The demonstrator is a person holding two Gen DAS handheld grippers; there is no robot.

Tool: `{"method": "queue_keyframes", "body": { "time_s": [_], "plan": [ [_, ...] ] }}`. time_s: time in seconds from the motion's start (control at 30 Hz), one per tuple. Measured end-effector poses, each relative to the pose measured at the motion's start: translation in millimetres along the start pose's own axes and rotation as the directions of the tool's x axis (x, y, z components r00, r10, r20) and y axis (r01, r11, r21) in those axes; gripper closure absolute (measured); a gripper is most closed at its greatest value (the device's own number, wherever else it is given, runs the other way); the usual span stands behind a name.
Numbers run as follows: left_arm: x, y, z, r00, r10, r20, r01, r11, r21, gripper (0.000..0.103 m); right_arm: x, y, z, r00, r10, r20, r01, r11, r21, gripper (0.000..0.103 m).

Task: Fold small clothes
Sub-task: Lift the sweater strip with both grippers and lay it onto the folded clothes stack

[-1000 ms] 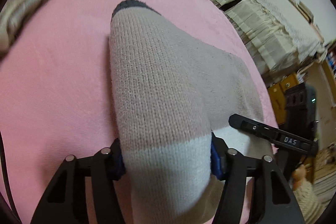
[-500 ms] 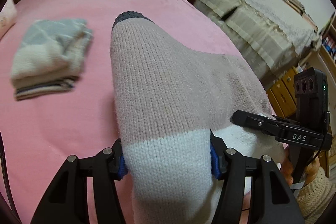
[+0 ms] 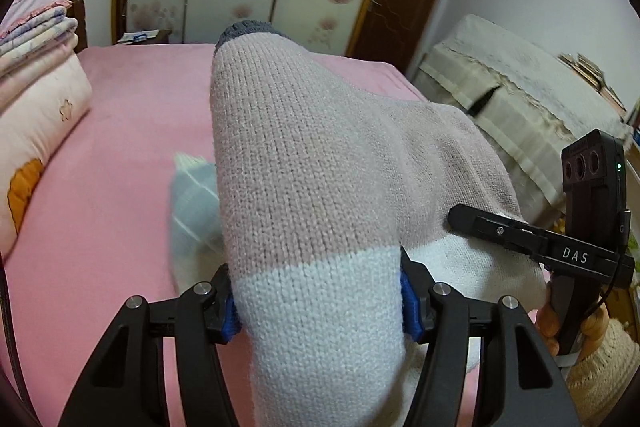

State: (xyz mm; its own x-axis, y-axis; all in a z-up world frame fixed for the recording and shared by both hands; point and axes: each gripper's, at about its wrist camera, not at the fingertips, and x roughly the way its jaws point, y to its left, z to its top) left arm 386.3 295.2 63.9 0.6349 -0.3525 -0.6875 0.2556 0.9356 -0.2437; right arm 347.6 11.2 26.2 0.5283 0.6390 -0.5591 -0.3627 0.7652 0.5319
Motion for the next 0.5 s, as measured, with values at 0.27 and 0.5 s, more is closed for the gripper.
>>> {"method": "queue_keyframes", "body": {
  "time_s": [0.27,0.5],
  "plan": [
    [102.5,99.2,2.9,0.998,-0.026,-0.051,0.021,0.994,-0.103,0.043,131.9,-18.5,27.0,0.998,-0.06,-0.019,0.06,0.998,0.026,0.06],
    [175.7,142.8,-20.3,0.996,-0.03,-0.085,0.016,0.987,-0.162,0.029,208.4,-54.5,18.1,0.988,-0.133,-0.084,0.138,0.989,0.047,0.06]
  ]
}}
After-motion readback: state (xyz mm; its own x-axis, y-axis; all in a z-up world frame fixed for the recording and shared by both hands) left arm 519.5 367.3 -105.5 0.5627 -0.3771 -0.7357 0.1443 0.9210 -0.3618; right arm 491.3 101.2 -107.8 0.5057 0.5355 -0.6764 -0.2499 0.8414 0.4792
